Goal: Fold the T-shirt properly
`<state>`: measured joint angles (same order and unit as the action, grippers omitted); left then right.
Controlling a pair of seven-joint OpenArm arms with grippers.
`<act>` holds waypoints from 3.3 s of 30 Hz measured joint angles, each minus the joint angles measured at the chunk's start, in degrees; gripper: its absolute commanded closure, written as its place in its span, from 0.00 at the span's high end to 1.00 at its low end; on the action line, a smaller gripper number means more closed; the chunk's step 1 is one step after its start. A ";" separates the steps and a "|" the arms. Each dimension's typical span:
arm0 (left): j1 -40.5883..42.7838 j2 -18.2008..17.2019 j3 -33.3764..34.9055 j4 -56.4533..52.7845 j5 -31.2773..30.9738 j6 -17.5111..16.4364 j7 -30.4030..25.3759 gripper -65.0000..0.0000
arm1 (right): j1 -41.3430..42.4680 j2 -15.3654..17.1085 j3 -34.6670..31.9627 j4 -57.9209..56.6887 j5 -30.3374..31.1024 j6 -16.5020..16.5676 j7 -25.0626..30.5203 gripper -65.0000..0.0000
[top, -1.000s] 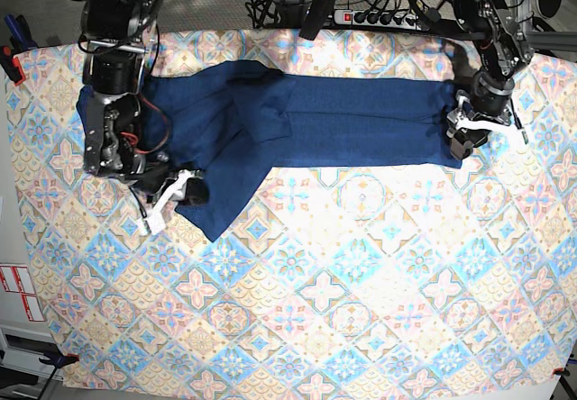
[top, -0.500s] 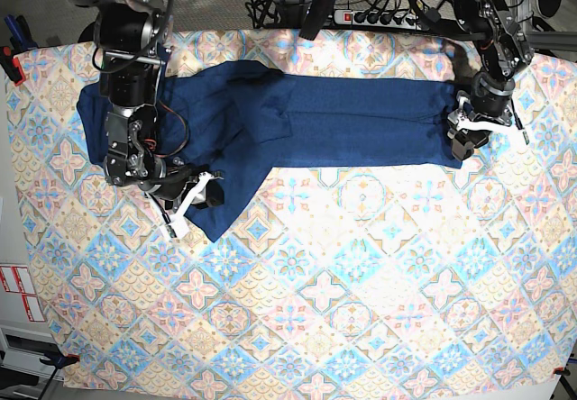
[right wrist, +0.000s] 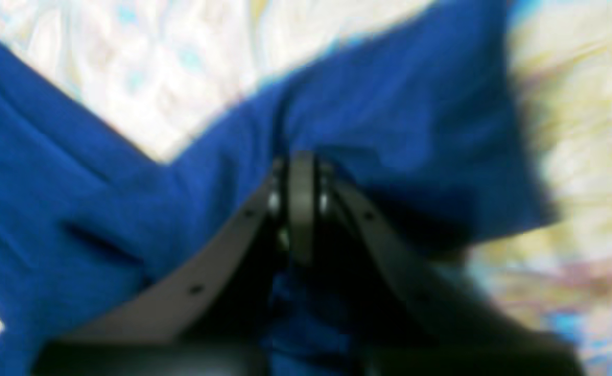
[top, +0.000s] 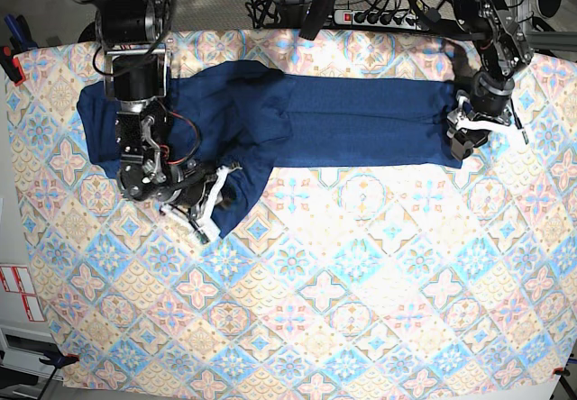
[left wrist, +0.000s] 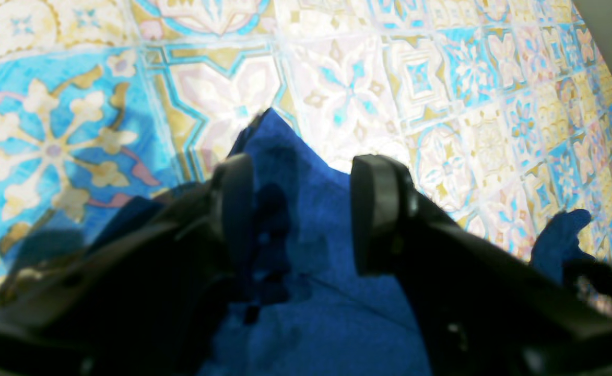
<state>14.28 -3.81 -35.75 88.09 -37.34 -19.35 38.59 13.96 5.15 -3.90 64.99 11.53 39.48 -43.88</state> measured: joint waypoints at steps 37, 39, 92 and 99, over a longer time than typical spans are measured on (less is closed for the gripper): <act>0.02 0.00 -0.02 0.00 -0.02 0.02 -0.04 0.46 | 9.05 -0.09 16.17 -19.96 -13.07 0.33 5.53 0.36; 0.00 -0.02 0.00 0.00 -0.04 -0.02 -0.04 0.46 | 9.01 -0.09 15.76 -19.96 -13.05 0.33 5.49 0.26; 1.25 -0.22 -0.28 -0.02 -0.04 0.02 -0.24 0.46 | -5.49 -8.68 -38.77 28.81 5.90 0.39 -15.26 0.01; 1.25 -0.15 -0.31 -0.02 -0.22 -0.04 -0.26 0.45 | -1.31 -11.02 -50.36 19.58 0.22 0.39 -16.37 0.01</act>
<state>15.53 -3.97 -36.05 88.07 -37.56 -19.40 38.33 12.64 -5.87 -54.26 84.58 11.75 39.88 -60.25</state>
